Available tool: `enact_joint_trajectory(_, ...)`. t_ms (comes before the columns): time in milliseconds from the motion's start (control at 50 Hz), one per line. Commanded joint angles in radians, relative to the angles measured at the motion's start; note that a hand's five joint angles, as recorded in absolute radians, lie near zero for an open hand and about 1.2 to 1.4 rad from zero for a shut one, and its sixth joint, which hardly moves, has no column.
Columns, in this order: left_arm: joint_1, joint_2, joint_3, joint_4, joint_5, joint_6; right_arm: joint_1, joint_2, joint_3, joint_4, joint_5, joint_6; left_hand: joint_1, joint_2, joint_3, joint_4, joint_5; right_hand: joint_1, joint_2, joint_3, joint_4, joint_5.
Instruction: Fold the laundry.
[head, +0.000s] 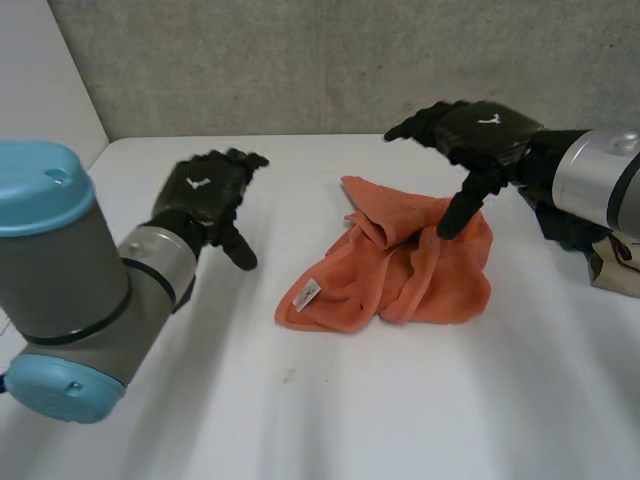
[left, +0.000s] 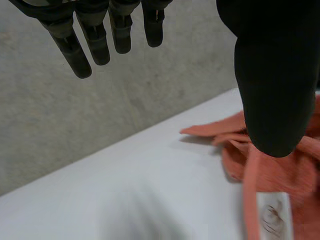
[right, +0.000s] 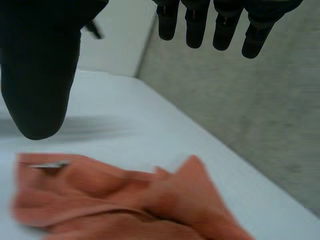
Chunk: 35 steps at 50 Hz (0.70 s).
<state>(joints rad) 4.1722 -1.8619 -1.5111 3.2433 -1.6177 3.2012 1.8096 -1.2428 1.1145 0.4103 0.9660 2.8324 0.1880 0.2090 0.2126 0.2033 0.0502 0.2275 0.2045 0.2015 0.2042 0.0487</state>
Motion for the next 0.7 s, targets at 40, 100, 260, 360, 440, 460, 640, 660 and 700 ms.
enact_joint_trajectory(40,-0.087,-0.126,0.046,-0.042,0.036,0.032,0.007,0.118,0.018,-0.133,0.157,-0.221,0.008,-0.013,-0.017,-0.008,-0.029,-0.053,-0.03,-0.027,-0.03,-0.049)
enact_joint_trajectory(100,-0.118,-0.194,0.097,-0.066,0.039,0.06,0.025,0.186,0.015,-0.163,0.2,-0.384,0.075,0.054,0.051,0.06,0.039,-0.053,-0.03,-0.027,-0.03,-0.049)
enact_joint_trajectory(260,-0.159,-0.347,0.249,-0.158,0.016,0.106,0.025,0.348,-0.034,-0.192,0.214,-0.608,0.116,0.095,0.092,0.101,0.08,-0.053,-0.03,-0.027,-0.03,-0.049)
enact_joint_trajectory(360,-0.169,-0.425,0.334,-0.18,0.009,0.108,0.027,0.431,-0.073,-0.197,0.209,-0.654,0.181,0.16,0.156,0.166,0.144,-0.006,0.017,0.02,0.017,-0.002)
enact_joint_trajectory(440,-0.187,-0.474,0.37,-0.198,-0.004,0.115,0.025,0.457,-0.084,-0.212,0.208,-0.674,0.216,0.195,0.191,0.201,0.179,0.126,0.149,0.152,0.149,0.13)
enact_joint_trajectory(460,-0.19,-0.48,0.377,-0.203,-0.007,0.118,0.025,0.459,-0.084,-0.217,0.208,-0.674,0.231,0.21,0.206,0.216,0.194,0.152,0.175,0.178,0.176,0.157)
enact_joint_trajectory(640,-0.19,-0.516,0.43,-0.209,-0.053,0.18,0.025,0.444,-0.056,-0.261,0.182,-0.648,0.884,0.863,0.86,0.869,0.848,1.168,1.191,1.194,1.191,1.172)
enact_joint_trajectory(660,-0.187,-0.516,0.437,-0.203,-0.065,0.189,0.025,0.439,-0.055,-0.265,0.174,-0.651,1.014,0.993,0.989,0.998,0.977,1.169,1.192,1.195,1.192,1.173)
enact_joint_trajectory(700,-0.181,-0.514,0.465,-0.179,-0.094,0.219,0.024,0.415,-0.051,-0.278,0.145,-0.65,1.208,1.187,1.184,1.193,1.172,1.169,1.192,1.195,1.192,1.173)
